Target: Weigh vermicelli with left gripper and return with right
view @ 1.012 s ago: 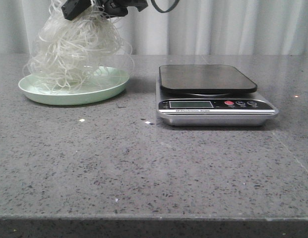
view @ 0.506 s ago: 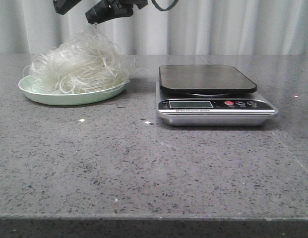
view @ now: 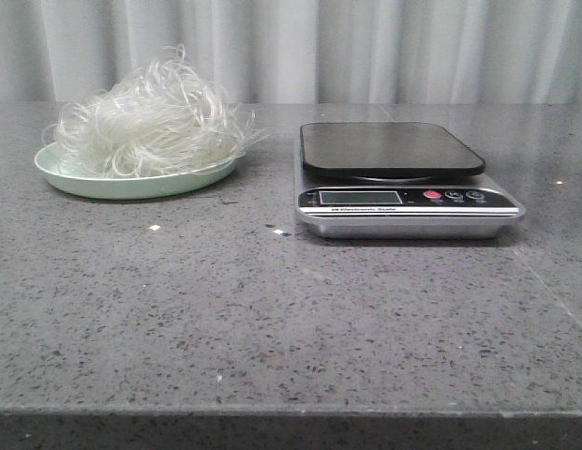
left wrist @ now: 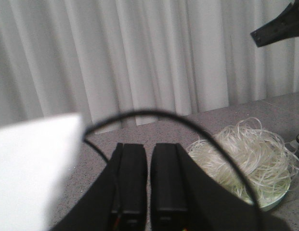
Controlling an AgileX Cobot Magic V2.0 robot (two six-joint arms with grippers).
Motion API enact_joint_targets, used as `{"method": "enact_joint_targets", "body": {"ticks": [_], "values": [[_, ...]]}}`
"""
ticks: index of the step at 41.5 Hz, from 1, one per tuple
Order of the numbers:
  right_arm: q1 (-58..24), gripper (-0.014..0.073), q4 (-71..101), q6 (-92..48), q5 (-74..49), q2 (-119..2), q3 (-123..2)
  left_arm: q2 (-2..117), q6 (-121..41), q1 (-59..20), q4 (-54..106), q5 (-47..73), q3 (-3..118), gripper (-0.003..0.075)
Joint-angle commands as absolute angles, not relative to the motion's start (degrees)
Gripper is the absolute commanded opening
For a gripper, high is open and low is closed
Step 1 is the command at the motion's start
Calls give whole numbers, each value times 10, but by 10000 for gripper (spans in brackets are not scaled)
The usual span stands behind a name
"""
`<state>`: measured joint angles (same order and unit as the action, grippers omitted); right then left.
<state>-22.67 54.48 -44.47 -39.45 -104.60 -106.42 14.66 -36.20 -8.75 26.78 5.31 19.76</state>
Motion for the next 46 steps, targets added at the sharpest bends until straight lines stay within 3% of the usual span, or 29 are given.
{"method": "enact_joint_targets", "body": {"ticks": [1, 15, 31, 38, 46], "values": [[-201, 141, 568, -450, -388, -987, -1085, 152, -361, -91, 276, 15, 213, 144], [-106, 153, 486, -432, -420, -915, -1083, 152, -361, -91, 276, 15, 213, 144], [-40, 153, 219, -230, -442, -850, -1065, 152, -361, -91, 286, 15, 213, 144], [-38, 153, 189, -212, -378, -794, -958, 152, -361, -91, 326, 15, 213, 144], [-38, 153, 189, -212, -233, -687, -750, 152, -361, -91, 336, 15, 213, 144]]}}
